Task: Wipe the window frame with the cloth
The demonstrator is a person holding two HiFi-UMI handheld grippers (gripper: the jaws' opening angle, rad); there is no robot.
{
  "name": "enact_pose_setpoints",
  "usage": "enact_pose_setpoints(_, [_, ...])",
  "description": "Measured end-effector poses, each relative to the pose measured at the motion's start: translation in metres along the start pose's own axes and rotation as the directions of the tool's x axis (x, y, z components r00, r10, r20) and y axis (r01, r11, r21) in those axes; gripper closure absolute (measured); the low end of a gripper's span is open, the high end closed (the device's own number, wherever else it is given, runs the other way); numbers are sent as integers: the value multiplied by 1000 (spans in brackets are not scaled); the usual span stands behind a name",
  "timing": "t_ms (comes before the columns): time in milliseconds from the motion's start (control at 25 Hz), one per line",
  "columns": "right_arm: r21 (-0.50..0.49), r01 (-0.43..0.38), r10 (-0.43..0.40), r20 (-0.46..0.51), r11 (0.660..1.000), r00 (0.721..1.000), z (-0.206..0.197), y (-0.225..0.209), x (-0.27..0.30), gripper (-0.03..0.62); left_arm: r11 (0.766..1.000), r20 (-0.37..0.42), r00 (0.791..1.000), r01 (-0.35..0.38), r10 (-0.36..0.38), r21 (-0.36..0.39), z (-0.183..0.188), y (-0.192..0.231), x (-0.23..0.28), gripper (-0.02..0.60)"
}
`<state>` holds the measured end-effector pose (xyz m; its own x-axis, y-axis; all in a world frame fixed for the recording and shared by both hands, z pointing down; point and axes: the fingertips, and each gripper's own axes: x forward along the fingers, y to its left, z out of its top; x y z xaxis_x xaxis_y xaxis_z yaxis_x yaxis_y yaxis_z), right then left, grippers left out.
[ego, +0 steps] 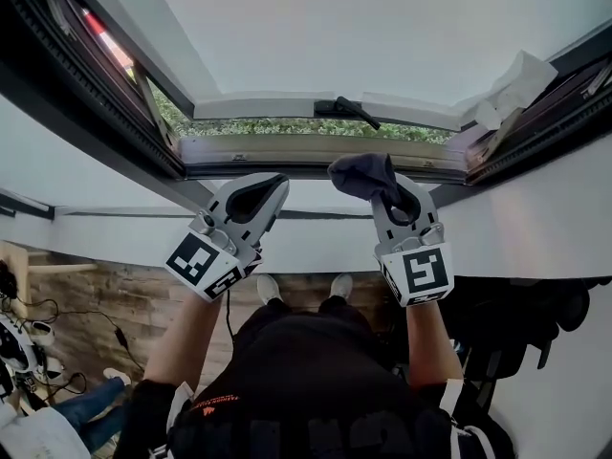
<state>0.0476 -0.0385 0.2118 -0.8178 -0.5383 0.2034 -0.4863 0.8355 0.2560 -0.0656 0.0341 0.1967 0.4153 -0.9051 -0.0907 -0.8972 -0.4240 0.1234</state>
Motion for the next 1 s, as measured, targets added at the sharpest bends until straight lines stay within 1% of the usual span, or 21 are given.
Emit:
enact_pose_setpoints(240, [-10, -32, 32, -1, 999, 999, 4, 6, 14, 553, 1000, 8, 1000, -1, 2, -5, 1, 7, 2, 560])
enact_pose_setpoints(480, [10, -61, 61, 8, 998, 998, 5, 4, 25, 553, 1000, 4, 1000, -1, 1, -5, -1, 9, 9, 560])
enact_pose_setpoints(840, [86, -85, 85, 12, 993, 996, -2, -7, 31, 553, 1000, -11, 1000, 17, -17, -5, -6, 10, 25, 560])
enact_pose_setpoints(1000, [117, -84, 82, 20, 990, 996, -4, -15, 31, 553, 1000, -15, 1000, 23, -23, -7, -8, 8, 32, 560])
